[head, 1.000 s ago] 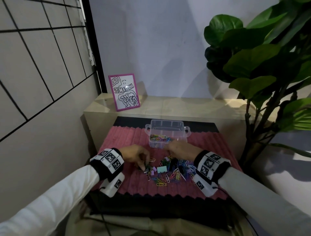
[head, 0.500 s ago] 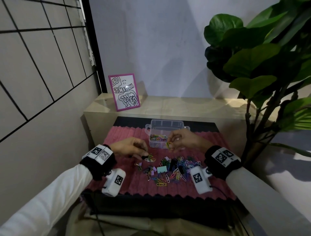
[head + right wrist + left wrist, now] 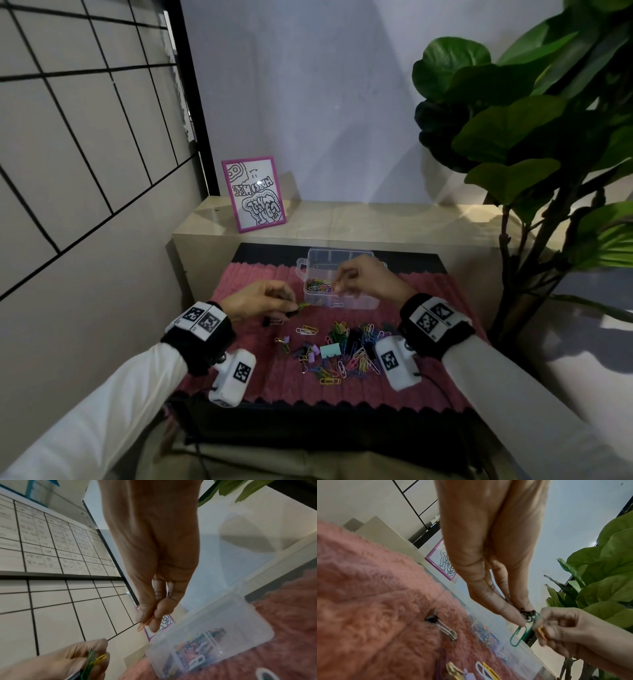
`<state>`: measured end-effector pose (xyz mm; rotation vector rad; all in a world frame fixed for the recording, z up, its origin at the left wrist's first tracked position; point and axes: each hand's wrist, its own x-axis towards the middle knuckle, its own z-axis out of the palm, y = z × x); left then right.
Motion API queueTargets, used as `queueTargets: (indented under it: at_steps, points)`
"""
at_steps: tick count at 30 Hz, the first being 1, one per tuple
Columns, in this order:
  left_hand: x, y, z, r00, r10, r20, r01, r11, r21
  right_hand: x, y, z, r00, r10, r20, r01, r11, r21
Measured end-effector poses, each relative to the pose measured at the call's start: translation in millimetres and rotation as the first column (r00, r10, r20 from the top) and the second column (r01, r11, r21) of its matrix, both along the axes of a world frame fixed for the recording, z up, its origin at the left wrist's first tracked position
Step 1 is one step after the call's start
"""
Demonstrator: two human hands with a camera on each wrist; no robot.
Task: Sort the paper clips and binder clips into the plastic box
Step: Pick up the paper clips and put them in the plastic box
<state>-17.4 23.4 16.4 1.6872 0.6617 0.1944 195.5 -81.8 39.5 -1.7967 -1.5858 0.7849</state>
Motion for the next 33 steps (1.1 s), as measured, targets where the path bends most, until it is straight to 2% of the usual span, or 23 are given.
queueTargets:
  at_steps: [3, 5, 9, 12, 14, 16, 17, 19, 21, 22, 24, 26, 29, 31, 33]
  points:
    - [-2.7, 0.1, 2.4, 1.000, 0.013, 0.022, -0.013, 1.000, 0.013, 1.0, 19.2, 2.8, 0.988, -0.152, -0.013, 0.153, 0.986, 0.073]
    - [-3.5, 0.8, 3.8, 1.000, 0.007, 0.027, -0.008, 1.000, 0.022, -0.8, 30.0, 2.5, 0.980, -0.197, 0.012, 0.196, 0.979, 0.058]
    - [-1.3, 2.8, 5.9, 0.999, 0.001, 0.041, -0.003, 0.999, 0.046, -8.8, 30.6, -0.9, 0.942, -0.115, 0.315, 0.123, 0.992, -0.003]
    - [6.3, 6.5, 12.2, 0.999, -0.037, 0.037, 0.033, 0.995, 0.090, -14.3, 12.3, -2.9, 0.922, -0.065, 0.382, 0.040, 0.997, 0.073]
    - [16.2, 11.1, 16.5, 0.998, -0.032, 0.050, 0.027, 0.995, 0.093, -15.2, -2.2, -3.9, 0.911, -0.010, 0.412, -0.012, 0.999, 0.051]
    - [29.6, 14.1, 20.9, 0.998, -0.023, 0.061, 0.017, 0.995, 0.099, -13.7, -14.5, -4.8, 0.933, 0.029, 0.358, -0.029, 1.000, -0.005]
    - [37.6, 13.6, 22.6, 0.998, -0.029, 0.063, 0.022, 0.994, 0.112, -11.6, -17.7, -6.5, 0.960, 0.014, 0.278, -0.010, 1.000, -0.015]
    - [51.7, 8.6, 24.2, 0.996, -0.075, 0.048, 0.066, 0.984, 0.166, -9.3, -21.3, -7.3, 0.998, -0.036, 0.047, 0.037, 0.999, -0.007]
    - [63.0, 1.1, 22.7, 0.989, -0.144, -0.018, 0.143, 0.946, 0.292, -9.8, -22.2, -6.3, 0.982, -0.038, -0.183, 0.034, 0.999, -0.022]
    - [67.0, -2.4, 20.7, 0.984, -0.169, -0.058, 0.178, 0.914, 0.364, -11.9, -23.0, -5.8, 0.943, -0.026, -0.332, 0.017, 0.999, -0.030]
    - [70.3, -8.4, 19.3, 0.975, -0.190, -0.116, 0.222, 0.855, 0.469, -14.8, -23.6, -8.8, 0.781, 0.010, -0.625, -0.043, 0.998, -0.038]
    - [69.3, -12.9, 23.8, 0.967, -0.185, -0.173, 0.249, 0.815, 0.523, -16.7, -24.9, -14.6, 0.622, 0.042, -0.782, -0.115, 0.993, -0.038]
    - [61.7, -14.9, 34.0, 0.943, -0.191, -0.272, 0.310, 0.803, 0.510, -24.5, -23.1, -26.2, 0.360, -0.055, -0.931, -0.104, 0.990, -0.099]
    - [57.9, -16.2, 39.6, 0.928, -0.202, -0.311, 0.341, 0.796, 0.500, -28.6, -22.9, -31.3, 0.286, -0.094, -0.954, -0.068, 0.991, -0.118]
    - [54.4, -17.6, 41.8, 0.926, -0.225, -0.304, 0.351, 0.812, 0.467, -31.1, -22.4, -34.4, 0.285, -0.106, -0.953, -0.065, 0.989, -0.130]
